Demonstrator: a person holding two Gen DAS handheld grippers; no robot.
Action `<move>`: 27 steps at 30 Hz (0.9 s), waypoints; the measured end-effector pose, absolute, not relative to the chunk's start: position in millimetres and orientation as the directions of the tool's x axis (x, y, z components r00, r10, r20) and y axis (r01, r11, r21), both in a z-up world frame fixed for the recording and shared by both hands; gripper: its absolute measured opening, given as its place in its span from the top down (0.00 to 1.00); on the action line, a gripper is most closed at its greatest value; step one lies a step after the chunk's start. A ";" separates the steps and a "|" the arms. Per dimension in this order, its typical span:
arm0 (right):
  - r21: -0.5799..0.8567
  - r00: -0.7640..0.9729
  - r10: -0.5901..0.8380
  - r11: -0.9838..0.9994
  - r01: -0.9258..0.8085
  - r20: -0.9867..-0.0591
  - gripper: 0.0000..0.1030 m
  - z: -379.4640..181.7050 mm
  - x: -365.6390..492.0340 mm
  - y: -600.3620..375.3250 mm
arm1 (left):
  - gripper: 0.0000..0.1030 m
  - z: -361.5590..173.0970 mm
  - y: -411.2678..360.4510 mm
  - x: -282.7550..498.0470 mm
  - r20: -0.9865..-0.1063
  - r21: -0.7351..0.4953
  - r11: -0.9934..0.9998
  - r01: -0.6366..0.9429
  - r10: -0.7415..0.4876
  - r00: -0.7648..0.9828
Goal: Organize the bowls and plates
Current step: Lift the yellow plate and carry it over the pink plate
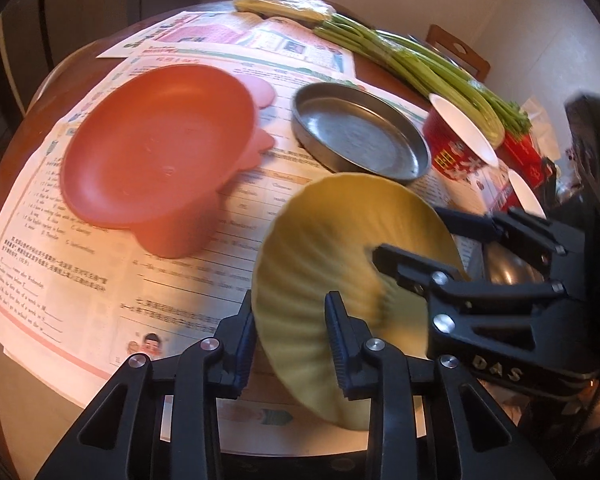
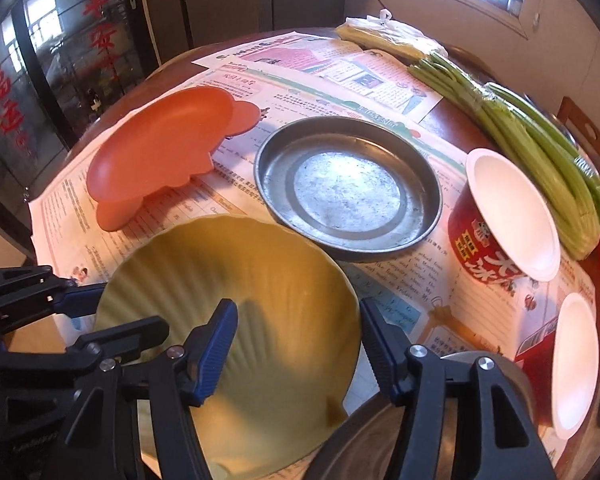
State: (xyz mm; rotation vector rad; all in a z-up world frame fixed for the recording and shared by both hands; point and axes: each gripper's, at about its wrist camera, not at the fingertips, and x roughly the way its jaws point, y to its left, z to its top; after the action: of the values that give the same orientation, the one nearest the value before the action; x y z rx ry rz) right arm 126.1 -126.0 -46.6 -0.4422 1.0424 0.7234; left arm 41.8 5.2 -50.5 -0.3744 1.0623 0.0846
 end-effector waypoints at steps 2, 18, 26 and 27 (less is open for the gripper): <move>0.022 0.298 0.340 0.691 -0.722 -0.892 0.39 -45.9 123.2 -124.5 | 0.69 -50.4 12.5 41.7 -0.862 -0.265 0.928 -0.261 -0.107 0.495; 0.079 0.281 0.383 0.701 -0.709 -0.880 0.39 -47.4 95.0 -113.9 | 0.59 -45.2 49.8 22.2 -0.842 -0.299 0.900 -0.319 -0.091 0.532; 0.060 0.300 0.370 0.711 -0.701 -0.879 0.40 -52.0 89.7 -113.5 | 0.60 -50.4 34.0 13.4 -0.848 -0.266 0.917 -0.297 -0.076 0.525; 0.058 0.302 0.370 0.710 -0.701 -0.879 0.40 -51.8 89.1 -113.9 | 0.65 -51.2 33.6 13.9 -0.846 -0.280 0.913 -0.295 -0.090 0.525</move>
State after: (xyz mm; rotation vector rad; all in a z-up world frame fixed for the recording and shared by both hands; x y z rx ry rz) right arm 89.1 -113.9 -51.8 -0.3698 1.0412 0.7316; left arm 13.9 33.6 -51.2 -0.4195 1.0182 0.1270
